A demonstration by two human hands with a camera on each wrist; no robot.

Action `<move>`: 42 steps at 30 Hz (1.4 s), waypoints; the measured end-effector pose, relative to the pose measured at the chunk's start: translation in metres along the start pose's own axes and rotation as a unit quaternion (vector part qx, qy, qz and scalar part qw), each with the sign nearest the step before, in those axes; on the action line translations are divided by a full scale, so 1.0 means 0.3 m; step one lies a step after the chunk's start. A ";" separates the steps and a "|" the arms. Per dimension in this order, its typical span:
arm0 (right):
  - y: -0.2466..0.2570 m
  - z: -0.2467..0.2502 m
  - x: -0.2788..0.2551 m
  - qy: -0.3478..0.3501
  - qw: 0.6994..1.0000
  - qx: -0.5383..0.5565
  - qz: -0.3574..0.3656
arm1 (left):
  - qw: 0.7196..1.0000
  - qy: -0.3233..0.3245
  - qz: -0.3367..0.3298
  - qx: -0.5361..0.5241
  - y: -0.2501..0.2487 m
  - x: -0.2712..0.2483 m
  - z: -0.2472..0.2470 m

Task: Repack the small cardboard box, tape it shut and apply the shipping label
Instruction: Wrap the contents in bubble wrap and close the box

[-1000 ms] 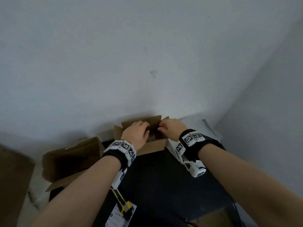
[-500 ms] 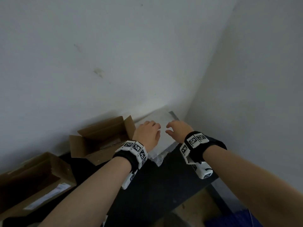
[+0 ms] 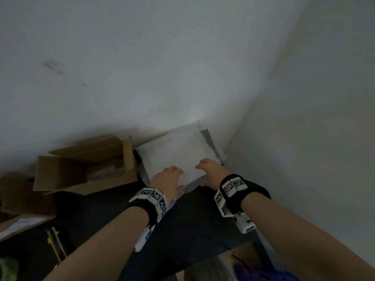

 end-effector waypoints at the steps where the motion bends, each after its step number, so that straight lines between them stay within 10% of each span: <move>1: -0.011 -0.010 0.013 -0.003 1.000 -0.005 0.006 | 1.000 0.009 0.006 0.000 0.000 0.005 -0.013; 17: -0.023 -0.002 0.053 -0.119 0.989 0.034 0.081 | 0.999 -0.024 0.046 -0.015 -0.044 0.008 -0.011; 35: 0.239 0.331 -0.212 -0.251 0.965 0.022 0.076 | 0.966 -0.243 -0.058 -0.057 -0.059 -0.112 0.370; 42: 0.304 0.440 -0.312 -0.412 0.908 0.004 0.074 | 0.923 -0.272 -0.084 -0.259 0.037 -0.223 0.468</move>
Point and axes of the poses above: each hand's wrist, its own x-axis towards the middle knuckle, its own z-axis out of the back of the hand, y = z × x, the point moved 2 cm from there along x, towards the middle knuckle, and after that the axes turned 8 degrees about -z, right-handed, at the moved point
